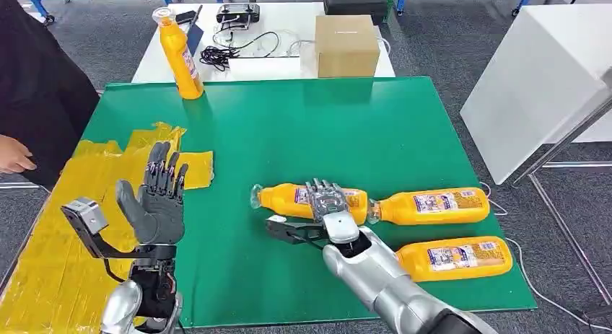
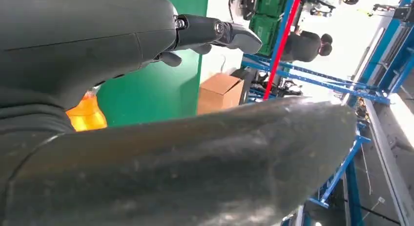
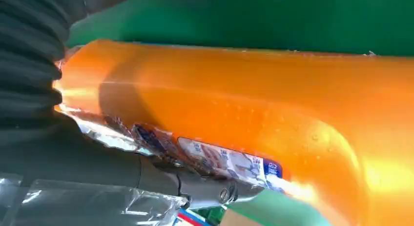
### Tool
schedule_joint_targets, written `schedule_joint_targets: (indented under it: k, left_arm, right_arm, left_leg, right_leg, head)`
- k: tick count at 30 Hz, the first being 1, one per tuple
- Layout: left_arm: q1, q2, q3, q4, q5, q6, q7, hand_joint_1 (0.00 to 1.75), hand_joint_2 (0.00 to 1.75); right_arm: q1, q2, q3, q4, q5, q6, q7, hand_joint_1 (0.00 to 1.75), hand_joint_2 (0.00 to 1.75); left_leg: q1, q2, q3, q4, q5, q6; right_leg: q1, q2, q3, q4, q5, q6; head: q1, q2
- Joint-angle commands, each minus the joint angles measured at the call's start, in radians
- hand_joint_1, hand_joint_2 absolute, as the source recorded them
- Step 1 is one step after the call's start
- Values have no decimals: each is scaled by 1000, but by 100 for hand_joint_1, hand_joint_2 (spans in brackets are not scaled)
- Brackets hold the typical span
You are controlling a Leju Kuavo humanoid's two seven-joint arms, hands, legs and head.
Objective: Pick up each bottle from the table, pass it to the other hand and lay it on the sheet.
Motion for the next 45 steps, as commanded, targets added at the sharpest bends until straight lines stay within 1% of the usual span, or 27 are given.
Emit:
schedule_joint_targets:
  k: [1, 3, 6, 7, 10, 13, 14, 16, 17, 18, 19, 20, 21, 22, 24, 26, 28, 30, 31, 33, 34, 37, 38, 40, 41, 42, 45]
  left_arm:
    - [-13, 21, -22, 53, 3, 6, 6, 0, 0]
    - [-10, 21, -22, 51, 4, 6, 6, 0, 0]
    - [-10, 21, -22, 51, 4, 6, 6, 0, 0]
    - [-10, 21, -22, 51, 4, 6, 6, 0, 0]
    - [-8, 19, -24, 53, 3, 6, 6, 0, 0]
    - [-14, 18, -28, 63, 4, 7, 6, 0, 0]
    - [-16, 18, -28, 64, 5, 9, 5, 0, 0]
    - [-20, 23, -36, 73, 4, 18, 4, 0, 0]
    - [-21, 25, -37, 79, 4, 19, 4, 0, 0]
    - [-20, 25, -36, 91, 5, 25, 10, 0, 0]
    - [-18, 27, -35, 96, 4, 26, 9, 0, 0]
    - [-17, 27, -34, 98, 4, 27, 10, 0, 0]
    - [-14, 28, -35, 106, 7, 23, 16, 0, 0]
    - [-3, 26, -30, 115, 12, 18, 15, 0, 0]
    - [24, 29, -21, 138, 11, 6, -8, 0, 0]
    - [28, 29, -18, 141, 11, 2, -15, 0, 0]
    - [40, 21, -4, 138, 8, 4, -18, 0, 0]
    - [66, 20, 5, 118, 12, -5, -36, 0, 0]
    - [75, 21, 7, 111, 12, -5, -36, 0, 175]
    - [79, 21, 9, 107, 11, -5, -37, 0, 175]
    - [79, 21, 9, 107, 11, -5, -37, 0, 175]
    - [87, 17, 13, 98, 12, -7, -41, 0, 175]
    - [96, 18, 14, 90, 13, -13, -45, 0, 175]
    - [110, 18, 15, 75, 38, -41, -54, 0, 175]
    - [112, 18, 16, 71, 46, -51, -55, 0, 175]
    - [112, 18, 16, 71, 46, -51, -55, 0, 175]
    - [110, 17, 16, 69, 46, -51, -55, 0, 175]
  right_arm:
    - [59, -67, 0, 27, 1, 19, 9, 175, 175]
    - [63, -69, -3, 22, 1, 18, 11, 175, 175]
    - [63, -69, -3, 22, 1, 18, 11, 175, 175]
    - [63, -69, -3, 22, 1, 18, 11, 175, 175]
    - [70, -74, -9, 12, -2, 16, 13, 175, 175]
    - [77, -78, -27, -1, -12, 3, 11, 175, 175]
    - [79, -74, -47, -9, -28, -18, 6, 175, 175]
    - [80, -61, -93, -29, -55, -131, -28, 175, 175]
    - [81, -54, -113, -47, -75, -169, -48, 175, 175]
    - [100, -49, -131, -115, -96, -283, -101, 175, 175]
    - [97, -47, -128, -127, -96, -275, -100, 175, 175]
    - [105, -49, -127, -153, -95, -271, -90, 175, 175]
    - [138, -54, -135, -243, -117, -361, -148, 175, 175]
    - [166, -60, -145, -313, -151, -405, -183, 175, 175]
    - [205, -87, -145, -384, -163, -404, -179, 175, 175]
    - [211, -94, -145, -390, -163, -404, -179, 175, 175]
    - [241, -89, -154, -453, -238, -447, -265, 175, 175]
    - [283, -88, -125, -558, -246, -468, -288, 175, 175]
    - [298, -88, -108, -599, -248, -475, -297, 175, 175]
    - [307, -91, -99, -624, -247, -476, -291, 175, 175]
    - [307, -91, -99, -624, -247, -476, -291, 175, 175]
    - [315, -92, -73, -644, -239, -502, -314, 175, 175]
    - [323, -92, -58, -661, -240, -504, -317, 175, 175]
    - [328, -94, -20, -691, -240, -499, -312, 175, 175]
    - [317, -95, 0, -687, -234, -491, -303, 175, 175]
    - [317, -95, 0, -687, -234, -491, -303, 175, 175]
    - [313, -90, 1, -686, -232, -490, -299, 175, 175]
  left_leg:
    - [1, -3, 3, -2, 1, -1]
    - [1, -1, 2, -2, 0, -1]
    - [1, -3, 4, -3, 1, -1]
    - [1, -2, 4, -2, 0, 0]
    - [1, -2, 4, -3, 1, -1]
    - [1, -3, 4, -3, 1, -1]
    - [0, -2, 4, -2, 0, 0]
    - [0, -2, 4, -2, 1, 0]
    - [1, -3, 4, -3, 1, -1]
    - [0, -2, 3, -2, 1, 0]
    - [0, -1, 3, -1, 0, 0]
    - [1, -1, 2, -2, 1, -1]
    - [0, 0, 2, -1, 1, 0]
    - [0, -1, 1, -1, 1, -1]
    - [0, 0, 1, -2, 0, 0]
    - [0, 1, 1, -2, 0, -1]
    - [0, 0, 0, -1, -1, -1]
    - [0, -2, -2, -1, -1, -1]
    - [1, -1, -2, -1, -2, -1]
    - [0, 2, -6, 0, -2, -1]
    - [0, 3, -5, 0, -3, -1]
    - [0, 0, -8, -1, -1, -1]
    - [1, 0, -6, 0, -2, -1]
    - [0, 2, -9, -1, -1, -1]
    - [1, 4, -8, 0, -2, -1]
    - [0, 3, -9, 0, -2, -1]
    - [1, 3, -8, 0, -2, -1]
  right_leg:
    - [1, -3, 2, -3, 0, 0]
    - [1, -2, 4, -3, 0, 0]
    - [1, -4, 7, -4, 0, 0]
    - [1, -3, 5, -2, 0, 0]
    - [1, -3, 9, -4, 0, 0]
    - [1, -4, 8, -4, 0, 0]
    - [0, -2, 7, -2, 0, 0]
    - [0, -3, 6, -2, 0, 0]
    - [1, -4, 7, -4, 0, 0]
    - [0, -3, 6, -2, 0, 0]
    - [0, -2, 4, -1, 0, 0]
    - [1, -2, 6, -2, 0, 0]
    - [0, -1, 5, -1, 0, 0]
    - [1, -2, 5, -2, 0, 0]
    - [0, -1, 5, -1, 0, 0]
    - [0, 0, 5, -1, 0, 0]
    - [0, -1, 4, -1, -1, 0]
    - [0, -2, 2, -1, -1, 0]
    - [1, -2, 2, -2, -2, 0]
    - [0, 2, -3, 0, -1, 0]
    - [1, 3, -1, 0, -2, 0]
    - [1, 0, -4, -1, -1, 0]
    - [1, -1, -1, -1, -2, 1]
    - [0, 2, -6, 0, -1, 1]
    - [1, 3, -4, -1, -1, 1]
    - [1, 3, -6, 0, -1, 0]
    - [1, 2, -4, -1, -2, 0]
  head:
    - [0, 0]
    - [0, 0]
    - [0, 0]
    - [0, 0]
    - [0, 0]
    - [0, 0]
    - [0, 0]
    - [0, 0]
    - [0, 0]
    - [0, 0]
    - [0, 0]
    - [0, 0]
    - [0, 0]
    - [0, 0]
    - [0, 0]
    - [0, 0]
    - [0, 0]
    - [0, 0]
    - [0, 0]
    - [0, 0]
    - [0, 0]
    - [0, 0]
    - [0, 0]
    - [0, 0]
    - [0, 0]
    - [0, 0]
    - [0, 0]
